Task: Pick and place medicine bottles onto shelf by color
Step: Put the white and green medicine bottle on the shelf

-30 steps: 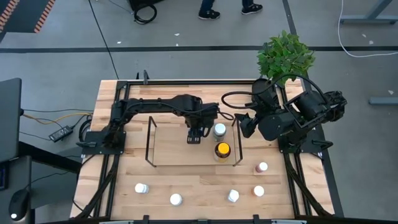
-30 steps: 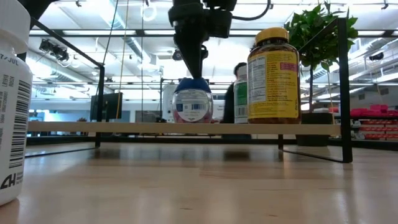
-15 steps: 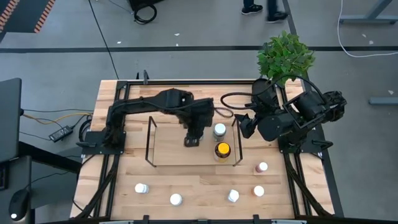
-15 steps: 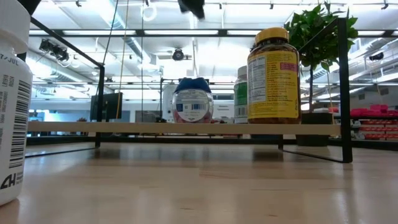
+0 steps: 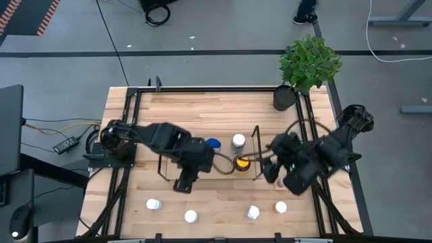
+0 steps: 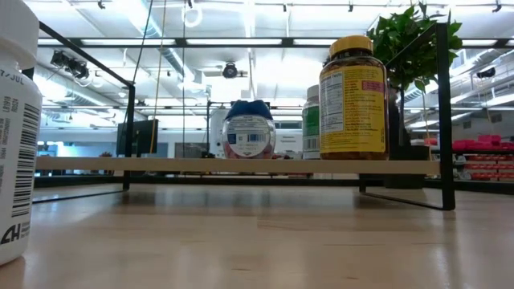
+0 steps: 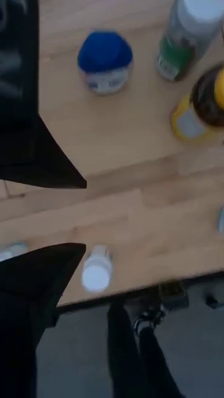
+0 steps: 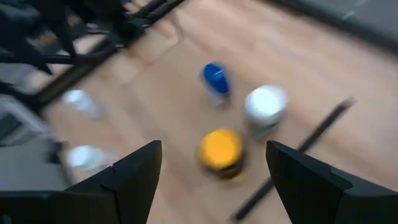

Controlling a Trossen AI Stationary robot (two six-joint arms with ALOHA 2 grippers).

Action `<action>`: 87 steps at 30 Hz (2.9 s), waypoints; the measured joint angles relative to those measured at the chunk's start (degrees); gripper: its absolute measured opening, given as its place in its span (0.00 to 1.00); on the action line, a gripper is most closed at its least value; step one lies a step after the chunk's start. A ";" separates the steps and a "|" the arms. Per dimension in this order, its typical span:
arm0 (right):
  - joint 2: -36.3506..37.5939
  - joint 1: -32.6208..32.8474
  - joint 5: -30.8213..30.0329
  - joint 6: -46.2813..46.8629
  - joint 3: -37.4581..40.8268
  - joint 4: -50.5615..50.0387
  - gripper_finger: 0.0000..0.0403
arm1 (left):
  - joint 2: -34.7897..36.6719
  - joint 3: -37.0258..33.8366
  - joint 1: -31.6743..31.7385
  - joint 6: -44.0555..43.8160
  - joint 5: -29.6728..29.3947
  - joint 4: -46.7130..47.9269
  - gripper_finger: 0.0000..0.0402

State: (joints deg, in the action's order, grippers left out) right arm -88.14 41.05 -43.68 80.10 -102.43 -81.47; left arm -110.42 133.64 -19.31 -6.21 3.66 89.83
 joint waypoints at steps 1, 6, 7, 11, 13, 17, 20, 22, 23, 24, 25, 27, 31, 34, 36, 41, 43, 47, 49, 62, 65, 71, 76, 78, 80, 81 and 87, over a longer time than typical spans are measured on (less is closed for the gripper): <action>0.02 1.24 -0.33 1.87 1.59 2.93 0.73 | 0.18 0.02 -1.17 -0.54 -0.04 -0.16 0.38; -0.04 5.99 -2.48 8.43 10.26 18.15 0.73 | 2.51 -1.91 -7.36 -3.17 -2.22 -1.52 0.35; -0.09 6.64 -2.23 9.66 11.82 20.47 0.73 | 3.01 -2.98 -8.45 -4.04 -2.81 -2.04 0.35; -0.06 8.67 -1.12 15.03 16.93 27.63 0.73 | 3.40 -6.36 -10.53 -9.77 -3.06 -4.20 0.36; -0.06 9.49 -0.16 16.28 18.47 29.76 0.73 | 3.60 -8.18 -11.20 -14.49 -2.56 -5.19 0.37; -0.06 10.76 3.35 15.91 19.17 30.42 0.73 | 3.53 -13.67 -13.79 -16.32 -1.53 -8.99 0.42; -0.04 11.22 5.39 14.54 19.06 30.34 0.73 | 3.59 -19.54 -15.53 -17.51 -0.19 -13.80 0.47; -0.04 11.33 7.31 13.93 18.89 30.52 0.73 | 3.46 -23.60 -16.78 -19.48 0.12 -16.73 0.52; -0.04 11.35 8.48 13.71 18.88 30.45 0.73 | 3.44 -25.60 -17.44 -20.36 0.11 -18.47 0.55; -0.04 11.35 9.48 13.38 18.88 30.43 0.73 | 3.44 -27.40 -17.97 -21.53 0.10 -20.55 0.58; -0.04 11.35 10.24 13.23 18.88 30.47 0.73 | 3.44 -28.90 -18.52 -23.33 0.09 -22.41 0.60; -0.04 11.33 11.07 13.76 18.88 30.47 0.73 | 3.44 -31.01 -19.68 -26.29 0.03 -26.38 0.65; -0.04 11.33 10.94 14.87 18.88 30.53 0.73 | 3.45 -33.05 -21.57 -27.65 -5.23 -31.53 0.73; -0.04 11.33 10.83 13.98 18.87 30.59 0.73 | 3.47 -34.24 -22.09 -27.25 -9.98 -31.72 0.77; -0.04 11.33 10.83 12.70 18.86 30.61 0.73 | 3.48 -35.38 -22.09 -27.22 -10.30 -31.63 0.80; -0.04 12.47 10.67 10.52 18.86 30.60 0.73 | 3.48 -39.65 -21.84 -26.64 -10.72 -36.49 0.86; -0.04 12.97 9.44 9.06 18.86 30.58 0.73 | 3.47 -41.07 -21.65 -27.65 -10.35 -37.90 0.88; -0.04 13.24 5.34 3.86 18.86 30.48 0.73 | 3.44 -43.24 -20.68 -31.00 -9.11 -38.45 0.91; -0.04 13.22 4.61 2.52 18.86 30.47 0.73 | 3.44 -43.40 -20.37 -32.00 -9.13 -38.71 0.91; -0.04 12.97 2.79 -1.30 18.84 29.51 0.73 | -0.60 -44.19 -19.62 -27.18 -7.46 -42.87 0.91; -0.04 12.95 1.66 -0.83 18.84 29.25 0.73 | -1.40 -44.21 -19.91 -27.14 -7.43 -41.65 0.91; -0.04 12.95 1.66 -0.83 18.82 28.64 0.73 | -2.07 -44.15 -19.77 -27.02 -7.48 -40.57 0.91; -0.04 12.97 0.14 -0.89 18.82 27.60 0.73 | -2.52 -44.11 -19.75 -28.15 -7.55 -40.95 0.90; -0.04 12.95 -0.84 -1.19 18.82 27.35 0.73 | -2.96 -44.15 -19.82 -29.73 -7.80 -40.24 0.89; -0.04 12.97 -1.21 -1.27 18.82 26.91 0.73 | -3.59 -44.15 -19.98 -32.32 -7.93 -40.96 0.86; -0.04 12.93 -1.29 -1.27 18.82 26.90 0.73 | -3.79 -44.15 -20.11 -33.36 -7.94 -40.88 0.84; -0.02 12.70 -1.27 -1.43 18.82 26.82 0.73 | -4.12 -44.15 -20.00 -35.12 -7.92 -42.13 0.66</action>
State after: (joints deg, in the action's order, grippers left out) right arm -88.16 53.76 -44.95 78.67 -83.61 -54.65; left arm -114.54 89.49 -39.31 -41.32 -4.26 47.70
